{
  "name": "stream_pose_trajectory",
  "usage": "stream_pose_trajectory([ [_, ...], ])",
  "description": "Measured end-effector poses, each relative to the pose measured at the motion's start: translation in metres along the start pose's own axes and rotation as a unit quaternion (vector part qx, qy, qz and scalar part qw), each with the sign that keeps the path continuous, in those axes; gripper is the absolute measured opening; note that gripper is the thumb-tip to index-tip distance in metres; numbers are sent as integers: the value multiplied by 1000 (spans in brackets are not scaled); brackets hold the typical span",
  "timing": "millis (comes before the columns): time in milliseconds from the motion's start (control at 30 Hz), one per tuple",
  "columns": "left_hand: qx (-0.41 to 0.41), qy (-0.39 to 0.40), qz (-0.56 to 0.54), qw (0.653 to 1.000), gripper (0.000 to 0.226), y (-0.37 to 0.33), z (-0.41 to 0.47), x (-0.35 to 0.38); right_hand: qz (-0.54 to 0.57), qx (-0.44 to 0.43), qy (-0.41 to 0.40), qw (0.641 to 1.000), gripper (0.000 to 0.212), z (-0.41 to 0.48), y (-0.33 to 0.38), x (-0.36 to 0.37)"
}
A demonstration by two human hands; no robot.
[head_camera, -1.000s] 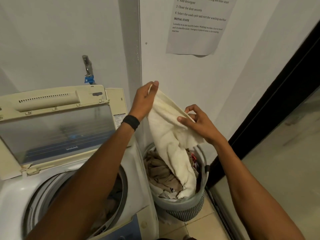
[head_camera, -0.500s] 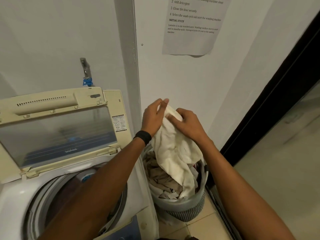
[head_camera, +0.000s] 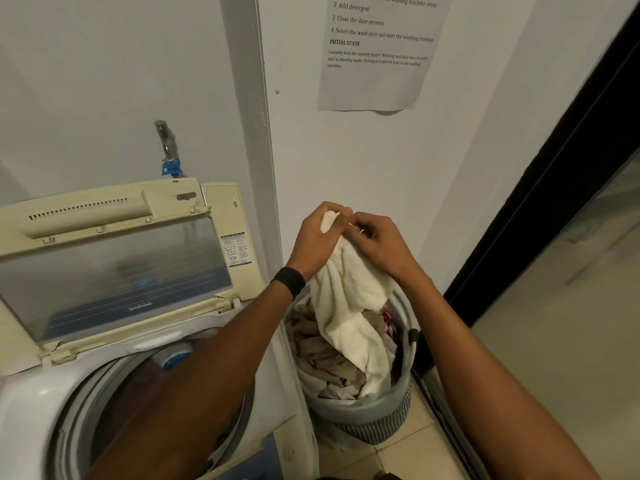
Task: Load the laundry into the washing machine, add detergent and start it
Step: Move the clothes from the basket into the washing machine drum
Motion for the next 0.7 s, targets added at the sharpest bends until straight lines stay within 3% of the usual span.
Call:
stream_pose_trajectory([
  [167, -31, -129, 0, 991, 39, 13, 3, -31, -60, 24, 143, 988, 18, -12, -20, 11],
  [267, -42, -182, -20, 982, 47, 17, 4, -49, 6, 52, 104, 993, 8, -20, -32, -5],
  [333, -47, -192, -33, 980, 41, 15, 4, -55, 80, 57, 53, 994, 13, -22, -31, -18],
  [433, -49, -171, -68, 982, 39, 11, 3, -47, 153, 54, -20, 987, 17, -16, -25, -30],
  [567, -27, -92, -70, 993, 30, -2, 0, -15, 147, 49, -55, 986, 16, 0, -10, -15],
  [700, 12, -27, -77, 997, 43, -5, -5, 8, 154, 73, -149, 974, 11, 8, -5, 1],
])
Point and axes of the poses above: each hand's wrist, its own z-axis towards the middle knuckle, its own x-axis out of the palm, y = z × x, the point moved 6 cm from there along z, towards the middle knuckle, and after that the axes turned 2 degrees about y, right-handed, at the moved point
